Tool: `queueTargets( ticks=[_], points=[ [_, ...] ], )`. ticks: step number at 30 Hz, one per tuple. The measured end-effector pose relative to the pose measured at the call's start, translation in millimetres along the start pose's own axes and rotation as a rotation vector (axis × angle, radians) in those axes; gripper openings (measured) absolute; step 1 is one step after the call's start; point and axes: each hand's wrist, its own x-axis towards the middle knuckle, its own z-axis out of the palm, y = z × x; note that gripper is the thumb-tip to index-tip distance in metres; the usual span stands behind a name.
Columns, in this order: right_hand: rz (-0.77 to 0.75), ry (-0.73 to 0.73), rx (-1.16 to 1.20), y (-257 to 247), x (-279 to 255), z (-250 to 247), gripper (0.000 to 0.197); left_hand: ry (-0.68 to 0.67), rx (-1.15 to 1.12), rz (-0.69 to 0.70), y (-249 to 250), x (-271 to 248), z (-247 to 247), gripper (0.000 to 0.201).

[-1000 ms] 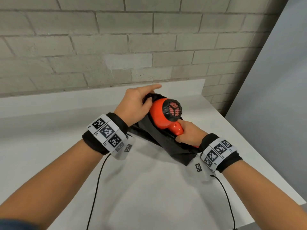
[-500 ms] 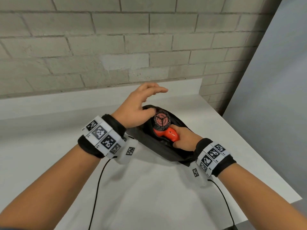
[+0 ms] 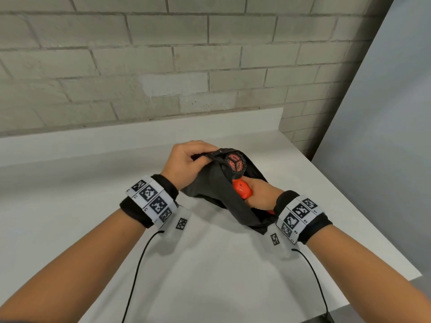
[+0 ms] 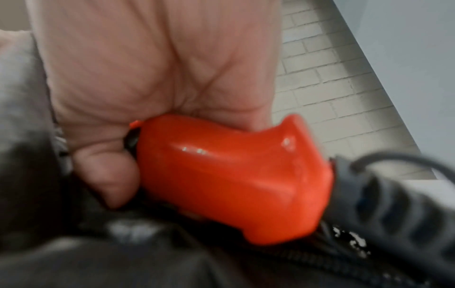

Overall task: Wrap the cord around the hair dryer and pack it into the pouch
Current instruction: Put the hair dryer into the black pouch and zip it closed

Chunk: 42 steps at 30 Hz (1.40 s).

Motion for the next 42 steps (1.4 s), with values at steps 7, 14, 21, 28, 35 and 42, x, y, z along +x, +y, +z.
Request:
queueTargets(
  ticks=[7,14,21,28,35,42],
  points=[
    [0.016,-0.032,0.038,3.0,-3.5,-3.1,0.065,-0.436,0.155,0.033,4.8,-1.5,12.0,0.067],
    [-0.014,-0.098,-0.028,13.7,1.4,-6.1,0.058,-0.370,0.480,0.027,10.4,3.4,18.9,0.092],
    [0.083,-0.046,-0.313,55.4,-15.6,-38.9,0.085,-0.226,0.449,-0.114,10.2,14.7,16.9,0.082],
    [0.118,0.249,-0.738,72.1,-15.9,-56.9,0.038,-0.156,0.438,-0.212,13.3,28.5,17.9,0.082],
    [-0.290,0.614,-0.684,75.3,-28.8,-94.4,0.019,-0.079,0.427,-0.270,14.9,35.1,18.8,0.082],
    [-0.281,0.605,-0.790,71.2,-25.3,-127.2,0.017,-0.056,0.326,-0.268,23.2,37.7,20.2,0.073]
  ],
)
